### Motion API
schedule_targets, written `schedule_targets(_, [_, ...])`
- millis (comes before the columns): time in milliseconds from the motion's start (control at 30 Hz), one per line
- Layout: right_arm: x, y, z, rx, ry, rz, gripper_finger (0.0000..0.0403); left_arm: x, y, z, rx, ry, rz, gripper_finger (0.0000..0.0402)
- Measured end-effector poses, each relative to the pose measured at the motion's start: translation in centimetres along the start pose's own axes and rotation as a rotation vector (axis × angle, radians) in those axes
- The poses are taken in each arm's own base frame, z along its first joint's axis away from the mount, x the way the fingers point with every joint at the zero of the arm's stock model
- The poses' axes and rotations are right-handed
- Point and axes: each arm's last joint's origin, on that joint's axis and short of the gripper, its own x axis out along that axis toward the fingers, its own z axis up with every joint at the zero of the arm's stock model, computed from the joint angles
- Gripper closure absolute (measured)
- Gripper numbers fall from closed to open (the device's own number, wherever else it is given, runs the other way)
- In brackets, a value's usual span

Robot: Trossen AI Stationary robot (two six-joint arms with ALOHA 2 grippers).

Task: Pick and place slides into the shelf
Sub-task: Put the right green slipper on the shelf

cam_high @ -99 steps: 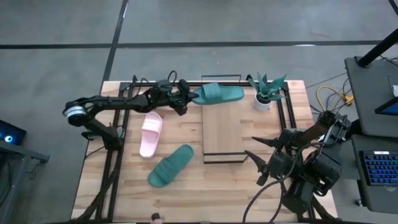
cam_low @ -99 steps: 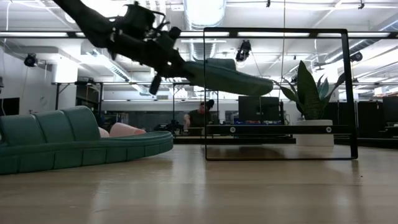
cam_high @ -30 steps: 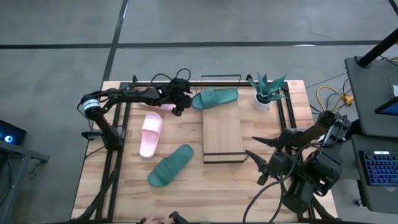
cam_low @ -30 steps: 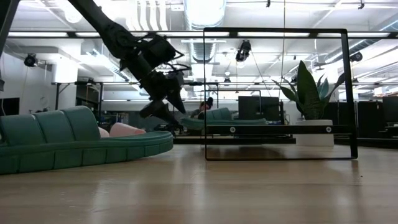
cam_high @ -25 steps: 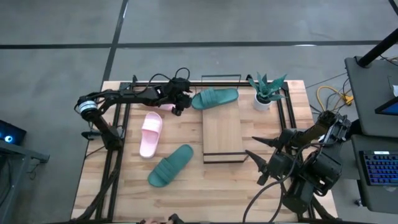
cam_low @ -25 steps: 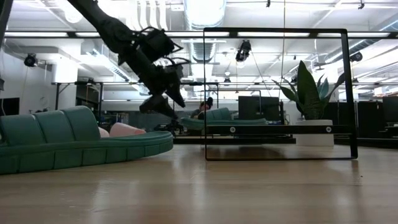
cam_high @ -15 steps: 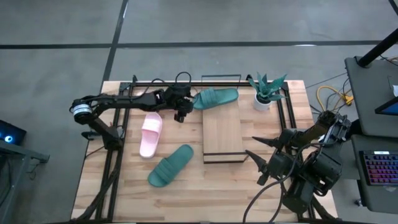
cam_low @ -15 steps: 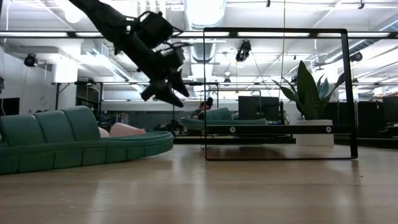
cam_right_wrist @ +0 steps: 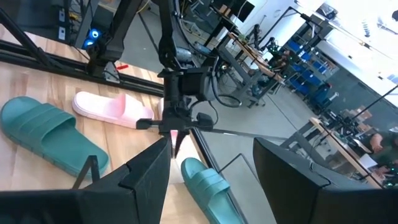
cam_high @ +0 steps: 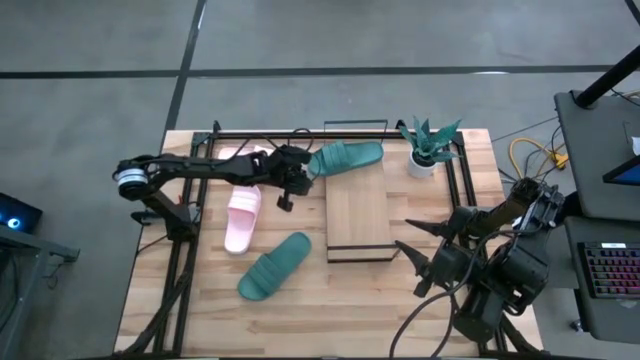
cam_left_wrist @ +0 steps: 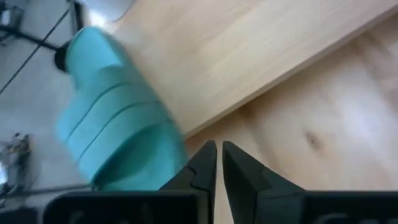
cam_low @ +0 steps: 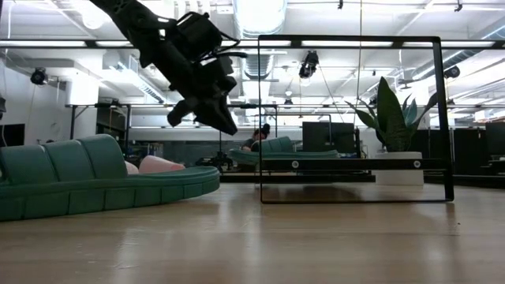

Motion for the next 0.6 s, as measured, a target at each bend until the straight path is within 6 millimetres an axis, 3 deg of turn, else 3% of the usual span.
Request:
schedule_targets(200, [0.0, 0.1, -0.1, -0.008, 0.001, -0.001, 0.0184, 1.3, -0.5, -0.2, -0.002, -0.049, -0.083, 0.0400])
schedule_targets(600, [0.1, 0.2, -0.2, -0.012, 0.005, 0.001, 0.0184, 3.9, 0.2, -1.7, 0.007, 0.045, -0.007, 0.0401])
